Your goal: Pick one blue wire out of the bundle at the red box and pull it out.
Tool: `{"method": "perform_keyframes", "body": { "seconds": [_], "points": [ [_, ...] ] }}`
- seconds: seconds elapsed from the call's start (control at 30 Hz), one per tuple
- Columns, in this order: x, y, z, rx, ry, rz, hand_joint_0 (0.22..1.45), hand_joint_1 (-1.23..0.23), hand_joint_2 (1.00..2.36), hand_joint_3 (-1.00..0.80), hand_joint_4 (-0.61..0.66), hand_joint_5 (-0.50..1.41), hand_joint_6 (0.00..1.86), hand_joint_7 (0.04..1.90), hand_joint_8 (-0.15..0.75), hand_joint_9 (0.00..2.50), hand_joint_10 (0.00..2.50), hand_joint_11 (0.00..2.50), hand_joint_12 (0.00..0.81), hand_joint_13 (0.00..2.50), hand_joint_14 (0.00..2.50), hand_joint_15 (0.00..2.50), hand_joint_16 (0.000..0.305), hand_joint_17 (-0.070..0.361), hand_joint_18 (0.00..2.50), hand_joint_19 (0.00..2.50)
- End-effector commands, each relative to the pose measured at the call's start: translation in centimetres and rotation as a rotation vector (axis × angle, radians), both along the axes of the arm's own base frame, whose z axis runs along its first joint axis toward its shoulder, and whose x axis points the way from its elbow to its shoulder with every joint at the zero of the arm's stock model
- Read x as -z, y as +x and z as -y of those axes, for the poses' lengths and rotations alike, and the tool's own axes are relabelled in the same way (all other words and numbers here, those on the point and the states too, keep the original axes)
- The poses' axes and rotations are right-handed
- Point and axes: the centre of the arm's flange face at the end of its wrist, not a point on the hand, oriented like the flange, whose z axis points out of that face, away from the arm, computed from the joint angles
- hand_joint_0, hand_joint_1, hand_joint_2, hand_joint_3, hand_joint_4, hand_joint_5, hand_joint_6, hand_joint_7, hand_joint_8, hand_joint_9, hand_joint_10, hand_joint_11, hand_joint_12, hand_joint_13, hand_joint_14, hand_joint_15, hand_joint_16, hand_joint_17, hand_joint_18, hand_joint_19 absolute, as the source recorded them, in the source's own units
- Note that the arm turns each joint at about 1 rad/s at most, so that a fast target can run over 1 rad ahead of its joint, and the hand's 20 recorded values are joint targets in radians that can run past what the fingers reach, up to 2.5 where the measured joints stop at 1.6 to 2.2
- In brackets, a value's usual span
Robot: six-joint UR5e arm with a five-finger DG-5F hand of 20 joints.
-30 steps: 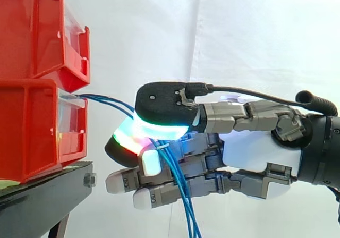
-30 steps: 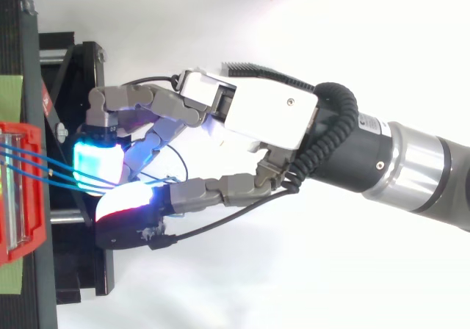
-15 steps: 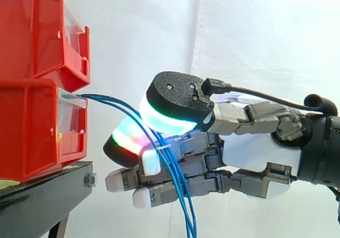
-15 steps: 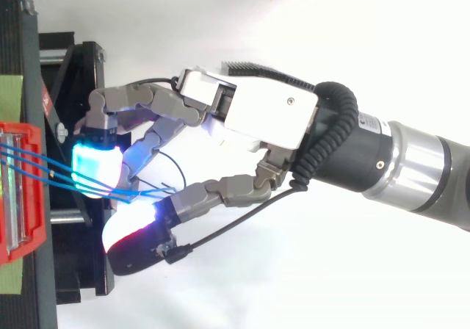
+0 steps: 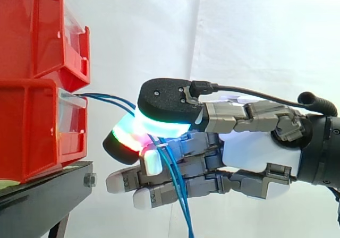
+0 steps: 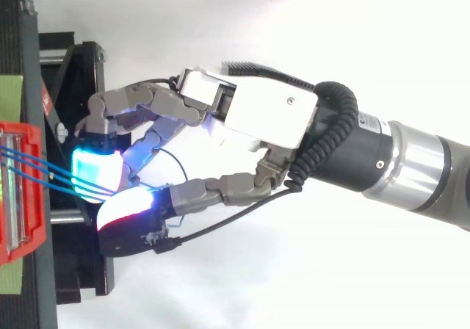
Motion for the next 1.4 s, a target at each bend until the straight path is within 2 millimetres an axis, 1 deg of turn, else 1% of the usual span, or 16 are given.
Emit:
{"method": "perform_keyframes", "body": {
  "seconds": [0.0, 0.2, 0.5, 0.7, 0.73, 0.8, 0.83, 0.9, 0.97, 1.03, 1.1, 1.17, 1.23, 1.27, 1.3, 1.37],
  "points": [
    [-0.03, 0.03, 0.01, -0.002, -0.001, 0.000, 0.59, -0.84, 1.02, -0.15, 0.09, -0.13, 0.84, 1.22, 0.218, 0.94, 0.03, 0.77, 0.325, 0.51, 0.02, 0.38, 0.049, 0.110, 0.39, 0.51],
    [0.04, 0.01, -0.13, -0.007, -0.002, -0.001, 0.62, -0.92, 1.02, -0.28, 0.13, -0.16, 0.85, 1.18, 0.211, 0.87, 0.03, 0.75, 0.330, 0.47, 0.02, 0.36, 0.050, 0.112, 0.38, 0.47],
    [0.04, 0.00, 0.11, -0.004, -0.002, -0.001, 0.67, -0.95, 1.00, -0.48, 0.18, -0.15, 0.85, 1.16, 0.206, 0.88, 0.03, 0.76, 0.323, 0.49, 0.02, 0.36, 0.049, 0.111, 0.41, 0.47],
    [0.02, 0.01, 0.11, -0.004, -0.002, 0.000, 0.63, -0.96, 1.00, -0.50, 0.16, -0.13, 0.84, 1.18, 0.201, 0.94, 0.03, 0.77, 0.317, 0.51, 0.02, 0.36, 0.048, 0.108, 0.41, 0.49],
    [0.04, 0.00, 0.11, -0.004, -0.002, -0.001, 0.61, -0.94, 1.00, -0.50, 0.16, -0.13, 0.84, 1.21, 0.198, 0.96, 0.03, 0.75, 0.315, 0.52, 0.02, 0.36, 0.048, 0.107, 0.41, 0.50],
    [0.04, 0.00, 0.11, -0.004, -0.002, -0.001, 0.54, -0.81, 1.00, -0.50, 0.15, -0.07, 0.75, 1.30, 0.180, 1.01, 0.02, 0.64, 0.310, 0.53, 0.02, 0.35, 0.049, 0.109, 0.43, 0.52],
    [0.04, 0.00, 0.11, -0.004, -0.002, -0.001, 0.53, -0.77, 1.00, -0.50, 0.14, -0.07, 0.73, 1.29, 0.181, 1.03, 0.02, 0.62, 0.309, 0.54, 0.02, 0.35, 0.049, 0.110, 0.43, 0.53],
    [0.04, 0.00, 0.11, -0.004, -0.002, -0.001, 0.54, -0.68, 1.00, -0.50, 0.12, -0.04, 0.65, 1.41, 0.175, 1.05, 0.02, 0.56, 0.304, 0.54, 0.02, 0.34, 0.048, 0.108, 0.44, 0.54],
    [0.04, 0.00, 0.11, -0.004, -0.002, -0.001, 0.56, -0.62, 1.00, -0.47, 0.12, -0.03, 0.62, 1.45, 0.169, 1.06, 0.02, 0.56, 0.300, 0.55, 0.02, 0.35, 0.047, 0.105, 0.43, 0.56],
    [-0.08, -0.01, 0.11, -0.004, -0.002, 0.000, 0.58, -0.58, 1.01, -0.39, 0.13, -0.02, 0.59, 1.52, 0.165, 1.08, 0.02, 0.55, 0.299, 0.56, 0.01, 0.34, 0.046, 0.104, 0.43, 0.56],
    [0.04, -0.01, 0.23, -0.002, -0.002, -0.001, 0.59, -0.62, 1.01, -0.34, 0.12, -0.02, 0.58, 1.55, 0.171, 1.08, 0.02, 0.57, 0.299, 0.56, 0.02, 0.36, 0.046, 0.104, 0.43, 0.57],
    [0.04, 0.00, 0.11, -0.004, -0.002, -0.001, 0.58, -0.65, 1.02, -0.29, 0.10, -0.04, 0.61, 1.49, 0.186, 1.09, 0.03, 0.64, 0.302, 0.57, 0.02, 0.38, 0.046, 0.104, 0.43, 0.57],
    [0.04, 0.00, 0.11, -0.004, 0.000, -0.001, 0.58, -0.69, 1.02, -0.26, 0.10, -0.06, 0.68, 1.36, 0.199, 1.08, 0.03, 0.69, 0.307, 0.57, 0.02, 0.39, 0.047, 0.105, 0.44, 0.57],
    [0.04, 0.00, 0.11, -0.004, -0.002, -0.001, 0.58, -0.76, 1.02, -0.25, 0.12, -0.10, 0.77, 1.23, 0.205, 1.08, 0.03, 0.74, 0.313, 0.56, 0.02, 0.39, 0.047, 0.106, 0.44, 0.57],
    [0.04, 0.00, 0.11, -0.004, -0.002, -0.001, 0.58, -0.81, 1.02, -0.24, 0.13, -0.12, 0.81, 1.25, 0.211, 1.05, 0.03, 0.79, 0.316, 0.57, 0.02, 0.40, 0.048, 0.107, 0.44, 0.56],
    [-0.08, -0.01, 0.23, -0.002, -0.002, 0.000, 0.59, -0.83, 1.02, -0.24, 0.13, -0.13, 0.83, 1.22, 0.208, 1.03, 0.03, 0.80, 0.318, 0.56, 0.02, 0.40, 0.048, 0.108, 0.44, 0.56]
  ]
}}
